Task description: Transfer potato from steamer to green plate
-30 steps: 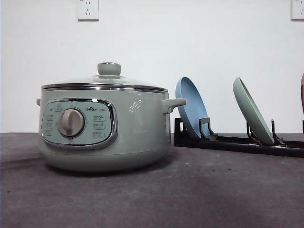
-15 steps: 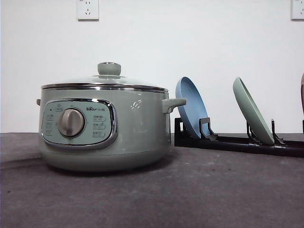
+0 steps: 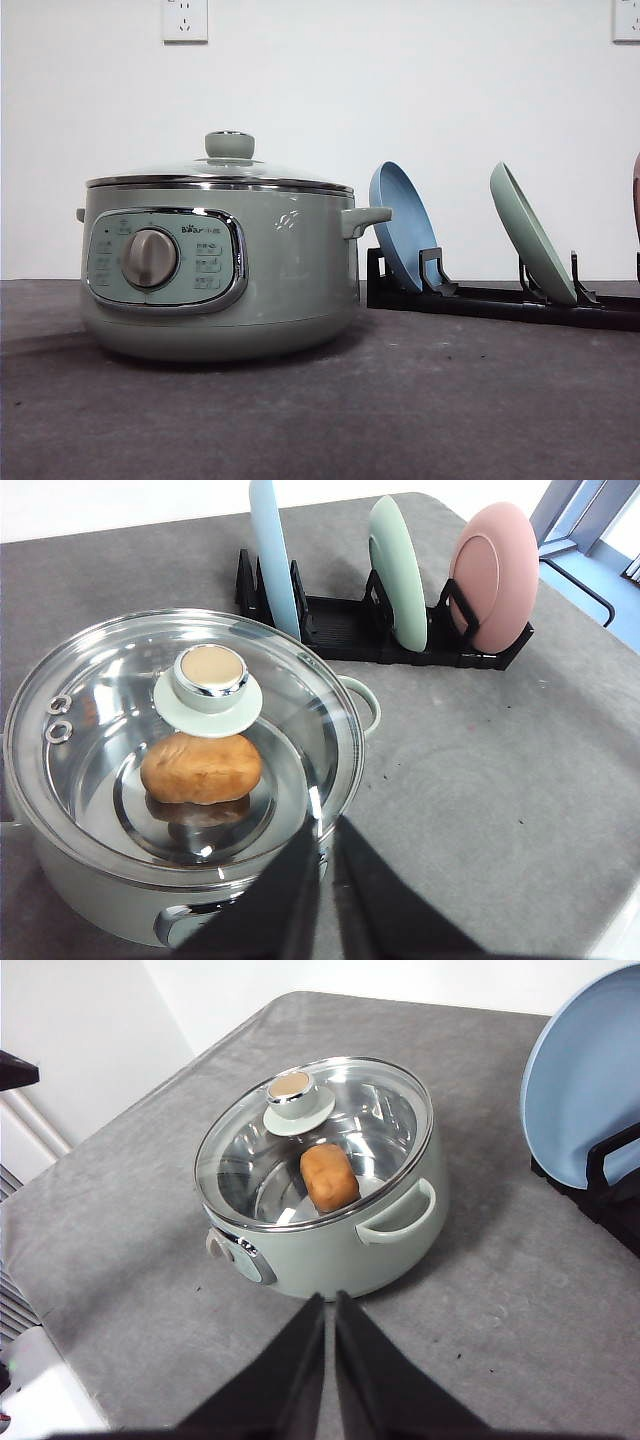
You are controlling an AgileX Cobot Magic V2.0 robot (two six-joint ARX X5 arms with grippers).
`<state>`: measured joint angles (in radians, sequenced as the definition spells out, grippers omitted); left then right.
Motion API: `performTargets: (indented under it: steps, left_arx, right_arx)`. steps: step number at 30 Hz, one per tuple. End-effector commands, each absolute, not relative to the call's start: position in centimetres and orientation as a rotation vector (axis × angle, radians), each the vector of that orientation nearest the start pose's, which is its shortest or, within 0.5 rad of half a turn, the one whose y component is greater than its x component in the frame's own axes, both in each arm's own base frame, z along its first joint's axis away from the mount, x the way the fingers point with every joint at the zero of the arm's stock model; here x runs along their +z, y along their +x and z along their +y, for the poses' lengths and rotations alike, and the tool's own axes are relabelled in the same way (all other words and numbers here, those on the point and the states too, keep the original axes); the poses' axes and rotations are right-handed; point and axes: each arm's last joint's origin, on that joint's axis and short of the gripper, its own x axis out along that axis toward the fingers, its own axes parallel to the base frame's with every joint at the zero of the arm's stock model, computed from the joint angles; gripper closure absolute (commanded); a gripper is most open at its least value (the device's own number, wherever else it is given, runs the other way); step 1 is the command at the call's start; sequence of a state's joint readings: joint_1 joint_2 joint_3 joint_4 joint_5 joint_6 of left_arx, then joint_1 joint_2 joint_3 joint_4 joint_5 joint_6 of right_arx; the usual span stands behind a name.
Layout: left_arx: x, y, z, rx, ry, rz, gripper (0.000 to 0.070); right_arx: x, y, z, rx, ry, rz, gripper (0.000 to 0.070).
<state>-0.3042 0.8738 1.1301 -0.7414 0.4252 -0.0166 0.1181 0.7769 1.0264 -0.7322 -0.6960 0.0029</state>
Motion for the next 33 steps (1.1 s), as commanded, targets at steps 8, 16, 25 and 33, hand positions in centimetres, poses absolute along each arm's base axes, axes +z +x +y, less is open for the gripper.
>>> performTargets:
  steps: [8,16,25,33]
  left_arx:
    - [39.0,14.4,-5.9,-0.725,-0.032,0.468,0.0004]
    - [39.1,14.5,-5.9,-0.725,-0.038,0.454,0.0000]
    - [39.0,14.6,-6.0,-0.726,-0.038,0.460,0.0000]
    - [39.0,14.5,-6.4,-0.751,-0.033,0.468,0.0000]
  right_arx:
    - [37.1,13.1,3.5,0.806,0.137,0.461,0.0026]
    - [37.0,13.0,3.5,0.803,0.151,0.482,0.0014]
    - [36.6,15.8,3.5,0.626,0.364,0.560,0.0017]
    - [35.3,23.2,3.3,0.519,0.430,0.612,0.0017]
